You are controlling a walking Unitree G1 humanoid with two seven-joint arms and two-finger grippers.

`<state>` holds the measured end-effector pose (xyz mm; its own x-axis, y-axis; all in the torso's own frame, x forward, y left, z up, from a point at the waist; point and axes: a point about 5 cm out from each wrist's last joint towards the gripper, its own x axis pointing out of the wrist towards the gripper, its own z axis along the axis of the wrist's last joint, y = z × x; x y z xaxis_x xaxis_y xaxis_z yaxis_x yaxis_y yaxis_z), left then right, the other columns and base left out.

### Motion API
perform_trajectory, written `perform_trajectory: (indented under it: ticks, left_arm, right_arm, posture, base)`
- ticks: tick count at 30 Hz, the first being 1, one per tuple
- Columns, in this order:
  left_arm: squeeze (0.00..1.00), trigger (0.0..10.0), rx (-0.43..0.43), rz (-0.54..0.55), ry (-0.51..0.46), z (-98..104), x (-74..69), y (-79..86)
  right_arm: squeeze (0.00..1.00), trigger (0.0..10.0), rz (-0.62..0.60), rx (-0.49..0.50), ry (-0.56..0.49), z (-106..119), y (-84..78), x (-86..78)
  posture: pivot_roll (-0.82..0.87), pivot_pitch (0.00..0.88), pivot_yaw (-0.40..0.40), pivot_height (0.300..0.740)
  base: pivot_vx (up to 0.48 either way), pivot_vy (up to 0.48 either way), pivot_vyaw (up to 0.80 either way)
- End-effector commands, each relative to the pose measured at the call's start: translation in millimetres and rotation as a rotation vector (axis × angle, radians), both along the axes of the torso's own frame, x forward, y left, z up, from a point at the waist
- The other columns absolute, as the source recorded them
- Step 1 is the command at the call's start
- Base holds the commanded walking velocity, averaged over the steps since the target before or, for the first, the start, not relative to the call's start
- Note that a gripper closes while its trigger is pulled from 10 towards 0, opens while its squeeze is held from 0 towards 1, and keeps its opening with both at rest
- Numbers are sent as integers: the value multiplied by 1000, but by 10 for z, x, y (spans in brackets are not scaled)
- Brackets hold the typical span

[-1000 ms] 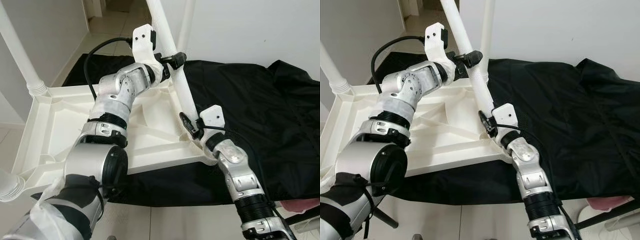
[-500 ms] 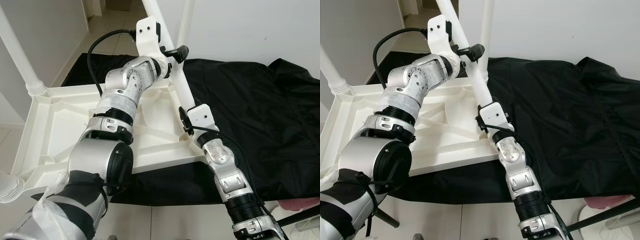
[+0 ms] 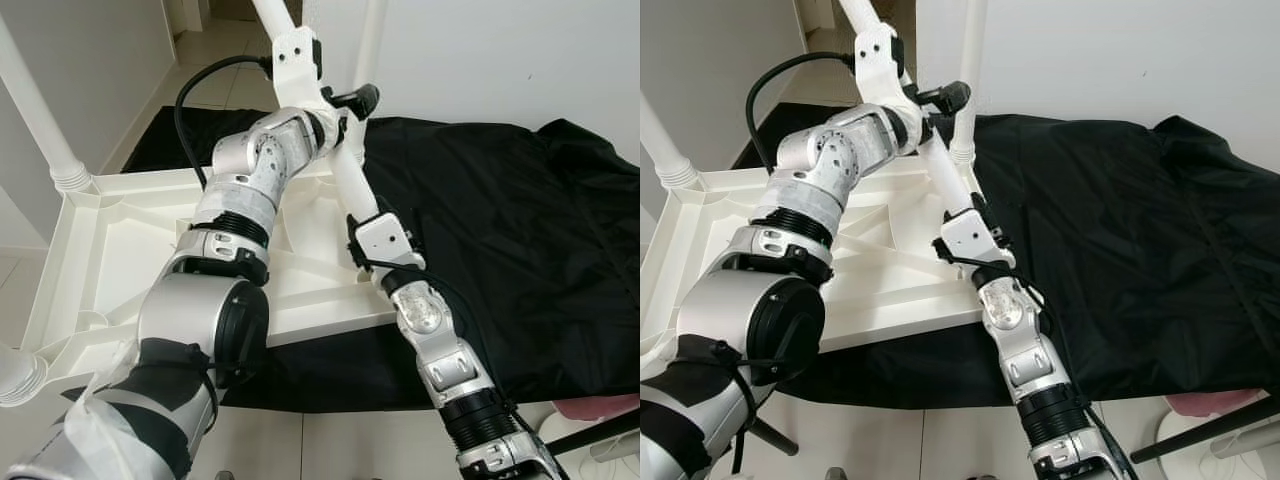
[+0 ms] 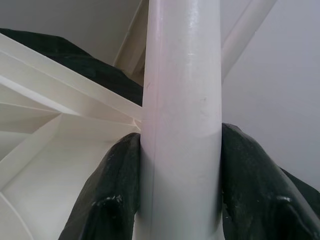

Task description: Building children table

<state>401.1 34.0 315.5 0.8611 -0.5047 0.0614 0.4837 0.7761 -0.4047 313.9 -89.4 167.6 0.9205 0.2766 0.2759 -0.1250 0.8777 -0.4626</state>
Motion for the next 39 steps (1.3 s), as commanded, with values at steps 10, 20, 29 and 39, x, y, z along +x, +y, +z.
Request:
perform_trajectory:
  ticks: [10,20,29,39]
  left_arm:
    - [0,10000,-27,-23,-81,141,-25,31]
    - [0,0,-30,23,-94,144,-7,101]
    - [0,10000,-40,-28,-119,167,-39,67]
    - [0,10000,-94,-218,-231,265,-199,-33]
  right_arm:
    - [0,10000,-1,41,-16,37,-72,10]
    - [0,10000,-8,4,-28,28,-114,17]
    - [0,10000,25,54,-35,84,-148,-16]
    - [0,10000,183,166,17,176,-234,-39]
  posture:
    - [-43,0,-26,740]
    - [-40,0,-18,740]
    - [-51,0,-13,740]
    - [-54,0,-14,740]
  base:
    - [0,0,0]
    - [0,0,0]
    - [0,0,0]
    - [0,0,0]
